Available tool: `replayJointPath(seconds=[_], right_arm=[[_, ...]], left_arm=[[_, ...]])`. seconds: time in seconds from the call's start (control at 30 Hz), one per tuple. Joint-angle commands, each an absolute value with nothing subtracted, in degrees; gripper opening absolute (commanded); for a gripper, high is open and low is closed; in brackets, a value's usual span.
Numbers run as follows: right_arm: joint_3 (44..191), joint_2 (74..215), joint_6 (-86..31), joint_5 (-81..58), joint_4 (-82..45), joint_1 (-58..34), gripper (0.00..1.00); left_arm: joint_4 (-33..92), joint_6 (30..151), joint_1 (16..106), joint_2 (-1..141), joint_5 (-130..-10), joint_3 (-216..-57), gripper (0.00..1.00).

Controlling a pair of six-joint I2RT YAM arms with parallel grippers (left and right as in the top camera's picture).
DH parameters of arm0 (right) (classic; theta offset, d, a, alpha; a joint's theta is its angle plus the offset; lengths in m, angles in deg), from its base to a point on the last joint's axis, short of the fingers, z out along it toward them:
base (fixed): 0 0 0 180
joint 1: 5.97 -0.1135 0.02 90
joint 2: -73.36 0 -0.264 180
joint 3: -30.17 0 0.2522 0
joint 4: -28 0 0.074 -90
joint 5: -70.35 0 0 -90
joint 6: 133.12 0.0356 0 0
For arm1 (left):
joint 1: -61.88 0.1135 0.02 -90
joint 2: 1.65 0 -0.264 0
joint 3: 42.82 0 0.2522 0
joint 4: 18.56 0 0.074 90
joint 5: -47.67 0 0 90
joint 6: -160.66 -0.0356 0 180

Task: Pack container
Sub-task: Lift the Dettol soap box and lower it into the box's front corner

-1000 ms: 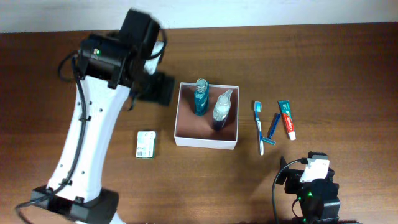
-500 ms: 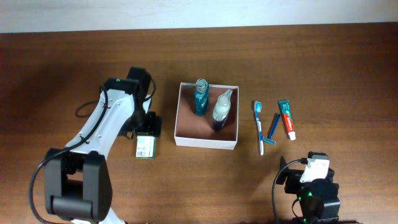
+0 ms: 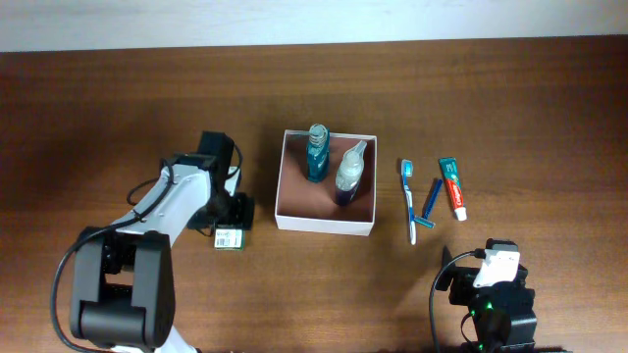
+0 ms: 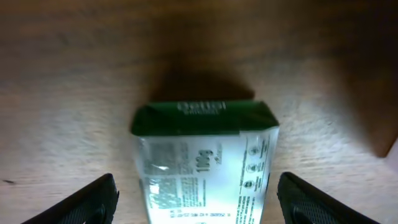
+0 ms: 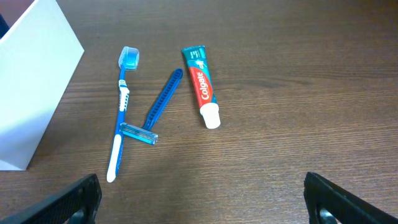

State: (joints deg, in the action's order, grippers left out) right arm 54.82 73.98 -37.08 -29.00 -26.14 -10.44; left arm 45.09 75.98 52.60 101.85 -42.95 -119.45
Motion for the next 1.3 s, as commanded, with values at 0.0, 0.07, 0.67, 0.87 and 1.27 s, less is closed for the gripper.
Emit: replayJointPath(seconds=[0.0, 0.07, 0.67, 0.87, 1.27], right_arm=[[54.47, 73.61, -36.62, -29.08, -26.05, -10.03, 0.99], [54.47, 73.61, -36.62, -29.08, -26.05, -10.03, 0.99], [54.47, 73.61, -36.62, -29.08, -26.05, -10.03, 0.99], [54.47, 73.61, -36.62, -29.08, -26.05, -10.03, 0.99], [54.47, 73.61, -36.62, -29.08, -26.05, -10.03, 0.99]], left_arm=[[44.89, 74.87, 52.19, 101.52, -42.34, -117.9, 0.84], [44.89, 74.87, 52.19, 101.52, -42.36, -117.42, 0.78], [55.95, 74.87, 52.19, 100.63, -42.56, -124.02, 0.46], [71.51, 74.87, 51.62, 97.77, -44.05, -139.43, 0.43], [66.99, 84.81, 39.73, 92.85, -48.13, -152.04, 0.43]])
